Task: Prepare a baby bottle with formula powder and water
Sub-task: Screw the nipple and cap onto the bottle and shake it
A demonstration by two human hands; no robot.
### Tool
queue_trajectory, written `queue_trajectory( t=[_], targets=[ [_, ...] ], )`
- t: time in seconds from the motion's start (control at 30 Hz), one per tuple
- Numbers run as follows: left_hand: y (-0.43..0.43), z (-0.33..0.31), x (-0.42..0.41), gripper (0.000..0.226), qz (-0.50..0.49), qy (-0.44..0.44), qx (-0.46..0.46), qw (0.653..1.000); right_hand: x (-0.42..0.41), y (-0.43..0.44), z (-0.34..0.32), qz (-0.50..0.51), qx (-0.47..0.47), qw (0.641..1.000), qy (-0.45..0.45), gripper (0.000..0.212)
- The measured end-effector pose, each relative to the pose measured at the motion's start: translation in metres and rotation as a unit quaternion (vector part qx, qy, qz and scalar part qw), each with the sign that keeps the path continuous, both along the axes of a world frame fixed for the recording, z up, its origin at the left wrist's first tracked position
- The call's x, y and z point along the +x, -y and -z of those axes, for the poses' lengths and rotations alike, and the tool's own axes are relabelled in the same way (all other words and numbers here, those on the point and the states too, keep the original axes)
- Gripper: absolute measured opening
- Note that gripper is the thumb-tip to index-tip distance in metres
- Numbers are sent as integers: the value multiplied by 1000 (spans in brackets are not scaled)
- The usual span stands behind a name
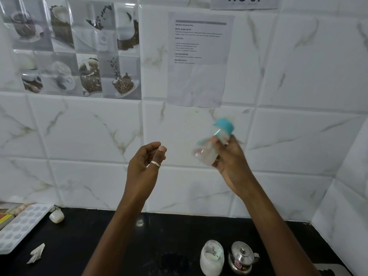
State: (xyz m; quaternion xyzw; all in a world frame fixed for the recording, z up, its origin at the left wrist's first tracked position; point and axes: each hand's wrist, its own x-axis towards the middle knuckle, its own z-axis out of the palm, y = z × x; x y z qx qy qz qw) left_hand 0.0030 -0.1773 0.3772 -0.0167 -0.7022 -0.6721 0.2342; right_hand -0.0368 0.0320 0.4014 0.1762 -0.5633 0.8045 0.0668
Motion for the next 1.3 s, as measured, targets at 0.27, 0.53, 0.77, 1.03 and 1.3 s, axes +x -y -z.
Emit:
queue_trajectory(
  t=[0.27, 0.53, 0.77, 1.03, 1.3],
  targets=[
    [2, 1, -1, 50, 2, -1, 2, 1000, -9, -9, 4, 27, -142, 990, -8, 60],
    [0, 3, -6, 49, 8, 2, 5, 1000, -10, -9, 13, 10, -165, 986, 7, 77],
    [-2, 5, -11, 47, 12, 8, 11, 1000, -8, -1, 20, -23, -53, 998, 0, 84],
    [-2, 7, -15, 48, 10, 11, 10, 1000, -7, 3, 22, -19, -6, 1000, 19, 93],
    [-1, 6, -18, 48, 9, 11, 8, 1000, -8, 0, 17, -35, -22, 999, 25, 65]
  ],
)
